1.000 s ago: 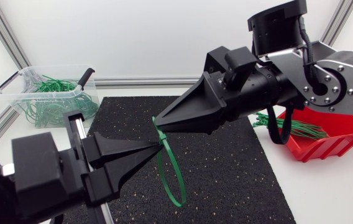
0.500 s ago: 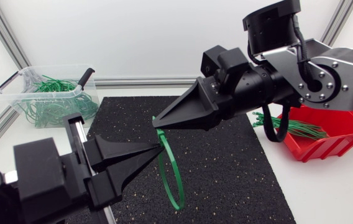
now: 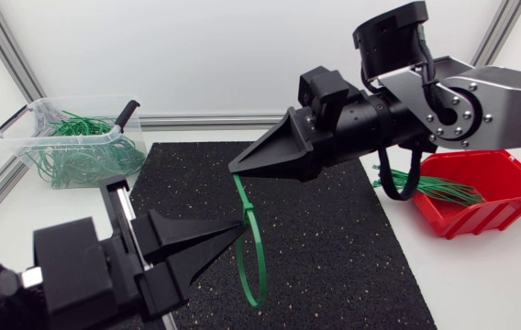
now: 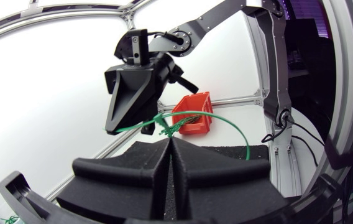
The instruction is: Take a green cable tie from the red box, thread the tail through the head to close it, then place it in the transparent bin on the left.
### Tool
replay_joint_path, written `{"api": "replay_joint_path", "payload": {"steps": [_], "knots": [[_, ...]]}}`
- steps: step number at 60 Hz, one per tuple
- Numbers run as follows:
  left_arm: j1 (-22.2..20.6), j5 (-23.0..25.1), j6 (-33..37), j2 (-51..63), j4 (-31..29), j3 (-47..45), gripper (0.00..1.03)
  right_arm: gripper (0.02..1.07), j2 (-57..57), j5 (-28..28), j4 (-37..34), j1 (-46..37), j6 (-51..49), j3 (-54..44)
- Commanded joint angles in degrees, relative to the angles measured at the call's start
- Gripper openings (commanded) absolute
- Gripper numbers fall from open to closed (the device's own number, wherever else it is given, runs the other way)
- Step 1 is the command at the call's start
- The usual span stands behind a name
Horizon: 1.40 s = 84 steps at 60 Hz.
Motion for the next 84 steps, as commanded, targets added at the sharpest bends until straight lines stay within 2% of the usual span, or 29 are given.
{"api": "replay_joint_path", "payload": {"steps": [1, 4, 11, 18, 22, 27, 31, 38, 43, 50, 57, 66, 75, 79, 81, 83, 84], "knots": [[4.53, 0.74, 1.57, -0.63, -0.17, -0.85, 0.03, 0.5, -1.78, 5.57, 0.52, -1.55, -5.03, -2.76], [7.78, 1.27, 1.57, -0.1, -0.61, -0.67, 0.03, 0.61, -2.13, 12.43, 0.43, -1.64, -8.89, -4.17], [15.78, 1.62, 1.57, 2.27, -0.17, -0.59, 0.03, 0.89, -0.9, 23.41, 0.43, -1.99, -16.01, -6.1], [24.83, 1.8, 1.13, 6.49, 1.06, 1.17, 0.03, 1.02, 2.09, 30.88, 3.07, -4.8, -21.2, -6.54], [31.86, 2.5, 0.25, 9.83, 0.62, 3.81, 0.03, 1.03, 3.05, 34.57, 5.18, -6.65, -23.48, -6.54], [38.28, 2.68, -0.1, 13.79, -0.44, 7.24, 0.03, 1.03, 3.14, 40.99, 7.73, -8.32, -26.91, -6.54], [43.64, 2.85, -0.01, 16.42, -0.7, 10.14, 0.03, 1.03, 2.61, 44.07, 8.25, -9.64, -28.84, -6.19], [53.13, 3.47, -0.1, 19.76, -1.67, 16.64, 0.03, 1.03, 0.33, 54.79, 14.32, -9.9, -34.56, -8.56], [59.81, 3.91, -0.19, 22.05, -1.58, 21.65, 0.03, 1.03, -1.25, 59.89, 17.13, -9.99, -37.19, -9.88], [66.05, 4.44, -0.54, 26.0, -2.54, 29.39, 0.03, 1.03, -2.4, 61.12, 16.87, -11.75, -37.72, -10.15], [71.24, 4.52, -2.56, 32.42, -8.17, 40.02, 0.03, 1.03, -3.98, 61.12, 16.51, -13.07, -37.9, -10.94], [75.72, 4.52, -5.55, 43.67, -17.57, 53.73, 0.03, 1.03, -6.61, 61.12, 15.11, -13.77, -38.25, -12.26], [78.27, 4.35, -7.13, 57.03, -27.42, 65.33, 0.03, 1.03, -8.9, 61.56, 14.49, -13.94, -38.51, -14.37], [78.97, 2.41, -7.13, 64.24, -31.2, 69.81, 0.04, 1.03, -9.78, 61.73, 14.23, -13.94, -39.04, -15.77], [79.23, 2.15, -7.13, 66.96, -34.36, 72.01, 0.1, 1.03, -10.31, 61.73, 13.88, -13.94, -39.04, -16.21], [79.5, 1.27, -7.13, 69.86, -39.02, 74.82, 0.22, 1.03, -10.83, 61.73, 13.44, -14.03, -39.04, -16.56], [79.59, 0.66, -7.13, 71.18, -41.04, 76.06, 0.31, 1.03, -11.27, 61.73, 13.17, -14.12, -39.3, -16.83]]}}
